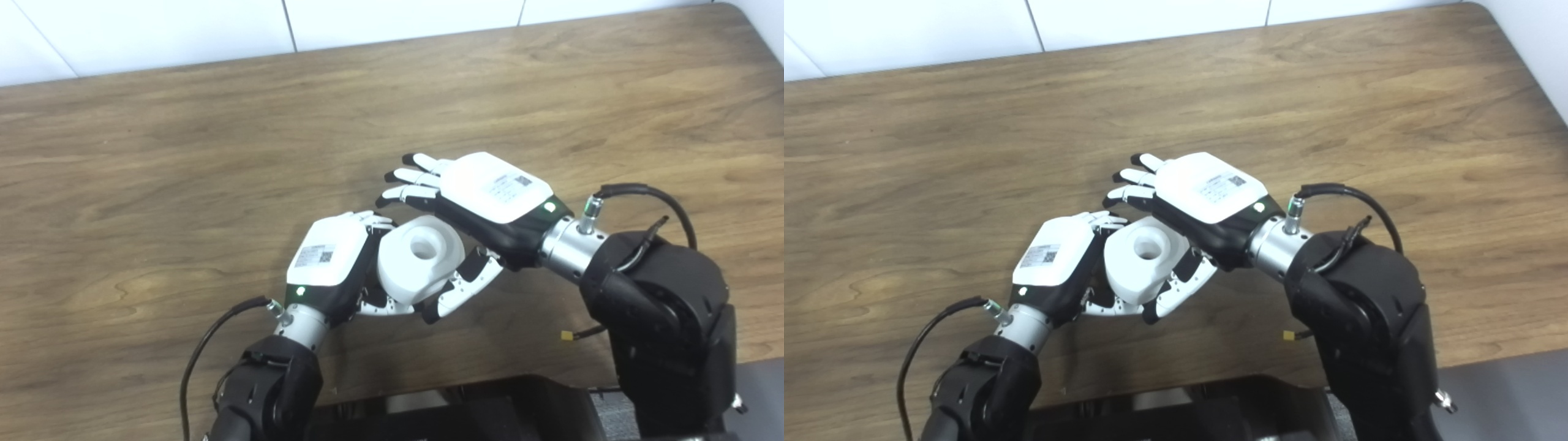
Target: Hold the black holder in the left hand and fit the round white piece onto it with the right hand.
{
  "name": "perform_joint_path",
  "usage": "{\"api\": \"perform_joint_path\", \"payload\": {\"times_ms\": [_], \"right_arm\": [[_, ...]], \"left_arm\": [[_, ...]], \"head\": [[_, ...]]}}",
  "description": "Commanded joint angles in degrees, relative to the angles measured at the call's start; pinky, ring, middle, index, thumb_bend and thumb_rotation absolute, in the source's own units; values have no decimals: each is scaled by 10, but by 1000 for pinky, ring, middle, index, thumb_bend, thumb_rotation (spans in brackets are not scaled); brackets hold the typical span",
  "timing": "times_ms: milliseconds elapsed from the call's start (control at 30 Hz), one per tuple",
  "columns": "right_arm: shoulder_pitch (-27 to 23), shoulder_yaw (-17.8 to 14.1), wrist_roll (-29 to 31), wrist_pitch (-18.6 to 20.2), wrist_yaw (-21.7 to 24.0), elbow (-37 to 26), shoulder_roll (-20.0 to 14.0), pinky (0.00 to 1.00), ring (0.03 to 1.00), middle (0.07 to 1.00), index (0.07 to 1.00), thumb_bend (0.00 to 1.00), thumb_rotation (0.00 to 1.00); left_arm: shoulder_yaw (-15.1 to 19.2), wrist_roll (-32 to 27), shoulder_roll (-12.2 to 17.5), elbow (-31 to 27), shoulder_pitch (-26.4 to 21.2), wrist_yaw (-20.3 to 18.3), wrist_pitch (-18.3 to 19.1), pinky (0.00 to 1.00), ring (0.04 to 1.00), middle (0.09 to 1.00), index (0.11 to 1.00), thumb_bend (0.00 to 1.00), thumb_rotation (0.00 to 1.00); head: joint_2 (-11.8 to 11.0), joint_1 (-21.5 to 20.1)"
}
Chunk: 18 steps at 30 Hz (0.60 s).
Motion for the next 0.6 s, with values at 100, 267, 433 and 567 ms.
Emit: {"api": "perform_joint_path", "payload": {"times_ms": [100, 267, 433, 567], "right_arm": [[-27, -16, 16, 7, 4, -21, 0, 950, 1000, 941, 855, 1000, 449], [-32, -23, 20, 8, 4, -20, -3, 950, 1000, 942, 858, 1000, 449], [-39, -26, 21, 11, 12, -20, -5, 957, 1000, 943, 862, 1000, 463], [-49, -28, 26, 15, 14, -16, -9, 959, 1000, 944, 865, 1000, 471]], "left_arm": [[1, 2, 4, -3, -6, -6, -5, 884, 862, 780, 490, 513, 52], [3, 0, 4, -8, -8, -19, 0, 892, 864, 782, 490, 513, 53], [3, 10, 5, -11, -11, -41, 5, 899, 860, 777, 493, 514, 58], [1, 27, 8, -12, -16, -65, 8, 898, 855, 779, 496, 514, 64]], "head": [[0, 0], [1, -1], [3, 0], [8, 0]]}}
